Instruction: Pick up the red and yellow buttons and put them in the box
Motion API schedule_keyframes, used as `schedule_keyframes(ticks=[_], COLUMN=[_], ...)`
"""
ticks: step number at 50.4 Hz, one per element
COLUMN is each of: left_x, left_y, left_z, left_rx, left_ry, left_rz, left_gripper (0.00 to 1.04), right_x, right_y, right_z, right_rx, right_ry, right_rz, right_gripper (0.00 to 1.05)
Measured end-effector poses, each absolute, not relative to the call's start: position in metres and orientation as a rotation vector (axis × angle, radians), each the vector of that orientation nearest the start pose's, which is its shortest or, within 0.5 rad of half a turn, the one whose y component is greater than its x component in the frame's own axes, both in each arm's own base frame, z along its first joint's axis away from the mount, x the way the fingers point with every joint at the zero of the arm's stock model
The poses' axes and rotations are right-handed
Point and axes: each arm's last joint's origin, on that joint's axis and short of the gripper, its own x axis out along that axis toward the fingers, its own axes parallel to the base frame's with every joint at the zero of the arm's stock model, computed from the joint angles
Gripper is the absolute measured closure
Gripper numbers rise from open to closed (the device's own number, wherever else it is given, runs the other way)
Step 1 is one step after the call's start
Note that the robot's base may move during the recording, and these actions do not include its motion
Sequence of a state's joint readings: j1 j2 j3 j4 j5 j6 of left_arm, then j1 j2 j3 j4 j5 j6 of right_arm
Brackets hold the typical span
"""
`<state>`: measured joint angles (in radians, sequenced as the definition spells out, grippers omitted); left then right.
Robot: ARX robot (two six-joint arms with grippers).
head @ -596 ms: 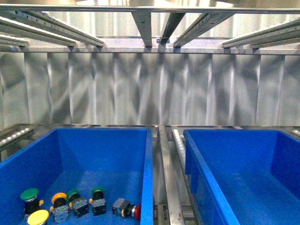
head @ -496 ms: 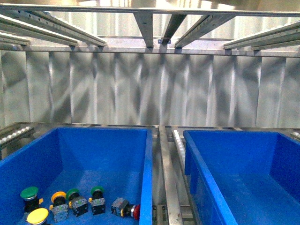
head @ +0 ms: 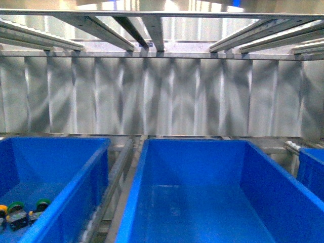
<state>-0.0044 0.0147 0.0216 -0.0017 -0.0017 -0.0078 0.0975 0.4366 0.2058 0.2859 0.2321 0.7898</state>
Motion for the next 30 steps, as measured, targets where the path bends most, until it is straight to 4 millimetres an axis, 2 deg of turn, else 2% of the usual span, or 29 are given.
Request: schedule_keyframes(ticks=[15,21,25,30], left_x=[0.097,0.097,0.097,0.097], left_y=[0.0,0.0,0.0,0.0], left_z=[0.17,0.17,0.17,0.17], left_rx=[-0.007,-0.007,-0.007,-0.007], left_ry=[-0.005,-0.005,-0.005,-0.005], left_rz=[-0.008,-0.005,-0.003,-0.003], left_gripper=[0.08,0.08,0.08,0.08], right_x=[0.133,0.136,0.151,0.184], right_y=[-0.007,-0.01,-0.018,-0.033], right_z=[0.217,0.217,0.225,0.244], right_rx=[0.703,0.654,0.599,0.556], right_ry=[-0.08,-0.071,-0.091,-0.124], right_rz=[-0.169,-0.14,-0.132,-0.134], right_gripper=[0.79,0.79,0.79,0.79])
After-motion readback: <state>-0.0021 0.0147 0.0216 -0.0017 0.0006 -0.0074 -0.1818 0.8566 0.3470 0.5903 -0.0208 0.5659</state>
